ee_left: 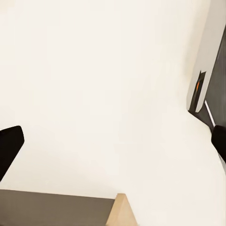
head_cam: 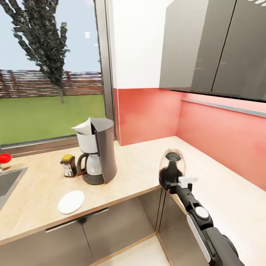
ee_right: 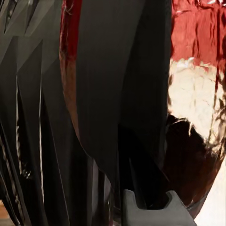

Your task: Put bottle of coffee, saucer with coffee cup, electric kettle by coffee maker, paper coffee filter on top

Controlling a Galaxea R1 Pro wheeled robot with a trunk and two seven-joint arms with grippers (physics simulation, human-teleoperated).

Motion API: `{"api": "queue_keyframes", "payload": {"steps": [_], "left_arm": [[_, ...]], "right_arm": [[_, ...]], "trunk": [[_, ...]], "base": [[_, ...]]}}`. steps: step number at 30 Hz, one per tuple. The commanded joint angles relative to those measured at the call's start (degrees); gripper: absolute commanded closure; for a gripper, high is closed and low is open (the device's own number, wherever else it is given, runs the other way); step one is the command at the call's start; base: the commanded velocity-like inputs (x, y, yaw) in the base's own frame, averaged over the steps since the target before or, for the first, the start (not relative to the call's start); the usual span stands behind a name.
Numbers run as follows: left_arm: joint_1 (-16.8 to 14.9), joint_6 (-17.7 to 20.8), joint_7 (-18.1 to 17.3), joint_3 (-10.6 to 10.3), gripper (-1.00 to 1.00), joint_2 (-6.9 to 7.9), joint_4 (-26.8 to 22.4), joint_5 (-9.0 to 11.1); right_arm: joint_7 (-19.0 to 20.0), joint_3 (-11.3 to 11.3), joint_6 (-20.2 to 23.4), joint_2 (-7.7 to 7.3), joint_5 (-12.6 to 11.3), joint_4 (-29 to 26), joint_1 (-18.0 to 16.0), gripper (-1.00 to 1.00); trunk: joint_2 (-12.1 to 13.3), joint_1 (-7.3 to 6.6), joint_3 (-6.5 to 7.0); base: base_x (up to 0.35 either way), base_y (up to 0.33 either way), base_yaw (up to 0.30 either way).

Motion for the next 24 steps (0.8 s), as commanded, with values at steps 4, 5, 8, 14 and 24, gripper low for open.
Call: {"api": "queue_keyframes", "payload": {"steps": [4,5,8,14,24], "left_arm": [[-0.08,-0.11,0.08,-0.49,-1.00,-0.02,0.09,0.43],[-0.08,-0.13,0.07,-0.49,-1.00,-0.01,0.09,0.43],[-0.08,-0.15,0.06,-0.49,-1.00,-0.01,0.09,0.43],[-0.08,-0.16,0.11,-0.49,-1.00,-0.01,0.09,0.44],[-0.08,-0.23,0.12,-0.44,-1.00,-0.10,0.09,0.50]], "right_arm": [[-0.21,0.12,0.29,-0.07,-0.33,-0.15,-0.04,1.00],[-0.22,0.12,0.29,-0.07,-0.33,-0.15,-0.04,1.00],[-0.21,0.12,0.29,-0.07,-0.33,-0.15,-0.04,1.00],[-0.22,0.12,0.29,-0.07,-0.33,-0.15,-0.04,1.00],[-0.20,0.12,0.29,-0.07,-0.33,-0.07,-0.04,1.00]], "trunk": [[-0.12,0.05,-0.12],[-0.12,0.05,-0.12],[-0.12,0.05,-0.12],[-0.12,0.05,-0.12],[-0.12,0.05,-0.12]], "base": [[0.259,-0.162,0.256],[0.292,-0.154,0.271],[0.301,-0.142,0.272],[0.306,-0.085,0.273],[0.037,-0.004,0.274]]}}
